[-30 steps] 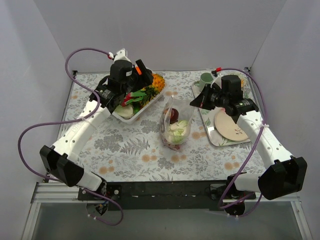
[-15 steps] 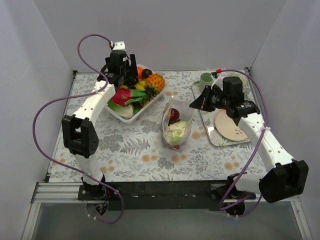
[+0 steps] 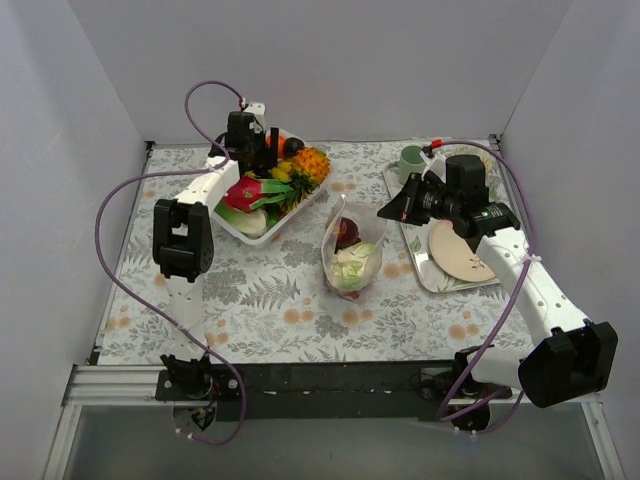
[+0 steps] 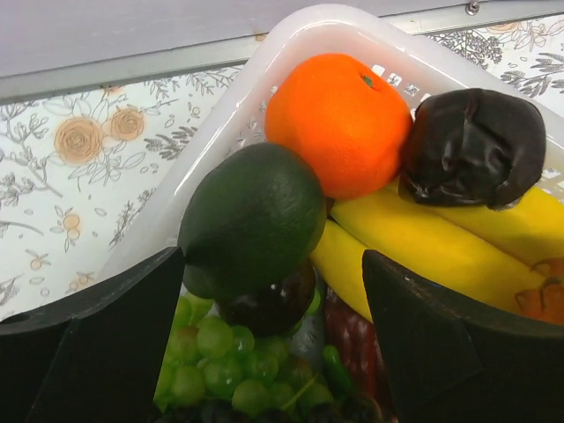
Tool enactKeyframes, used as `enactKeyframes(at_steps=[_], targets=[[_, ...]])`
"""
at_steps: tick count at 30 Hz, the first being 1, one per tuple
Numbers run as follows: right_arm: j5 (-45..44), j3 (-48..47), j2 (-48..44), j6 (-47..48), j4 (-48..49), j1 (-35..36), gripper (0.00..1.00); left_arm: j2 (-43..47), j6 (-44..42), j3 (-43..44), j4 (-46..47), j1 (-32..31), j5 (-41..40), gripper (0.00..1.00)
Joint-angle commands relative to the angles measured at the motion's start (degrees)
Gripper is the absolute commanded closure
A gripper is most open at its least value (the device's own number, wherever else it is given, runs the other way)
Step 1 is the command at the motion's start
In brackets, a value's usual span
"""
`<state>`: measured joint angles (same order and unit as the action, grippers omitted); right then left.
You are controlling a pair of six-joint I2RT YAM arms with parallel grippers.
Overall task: Place the food in the zip-top bag and seal the zipper
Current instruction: Pick up the fake fruit from the bin.
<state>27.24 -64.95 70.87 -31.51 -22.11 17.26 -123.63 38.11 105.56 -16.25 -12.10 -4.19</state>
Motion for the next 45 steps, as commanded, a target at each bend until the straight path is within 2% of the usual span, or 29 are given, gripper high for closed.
enactKeyframes(at_steps=[1,12,22,33,39,45], targets=[[2.2,0.1,-0.5,0.2,3.3,-0.3,0.99,-0.8,-2.7,5.2,1.8,0.4,1.6,0.19],[3.5,0.8,0.3,-0.3,4.3,-0.4,0.99,-5.1,-2.9,6.8,2.7,0.4,-1.5,0.29],[3.3,1.1,0.2,-0.7,4.6,-0.4,0.99,-0.9,-3.0,6.2,3.2,0.4,-4.2,0.51],[2.5,1.6,-0.6,-0.4,4.3,-0.4,0.99,6.0,-2.3,3.3,4.6,0.4,-3.3,0.58],[2.4,1.8,-0.7,-0.4,4.1,-0.4,0.99,9.1,-0.6,2.8,5.4,0.4,-1.6,0.58],[1.7,1.9,-0.8,-0.2,4.3,-0.3,0.99,14.5,6.8,3.5,3.1,0.5,3.5,0.58]])
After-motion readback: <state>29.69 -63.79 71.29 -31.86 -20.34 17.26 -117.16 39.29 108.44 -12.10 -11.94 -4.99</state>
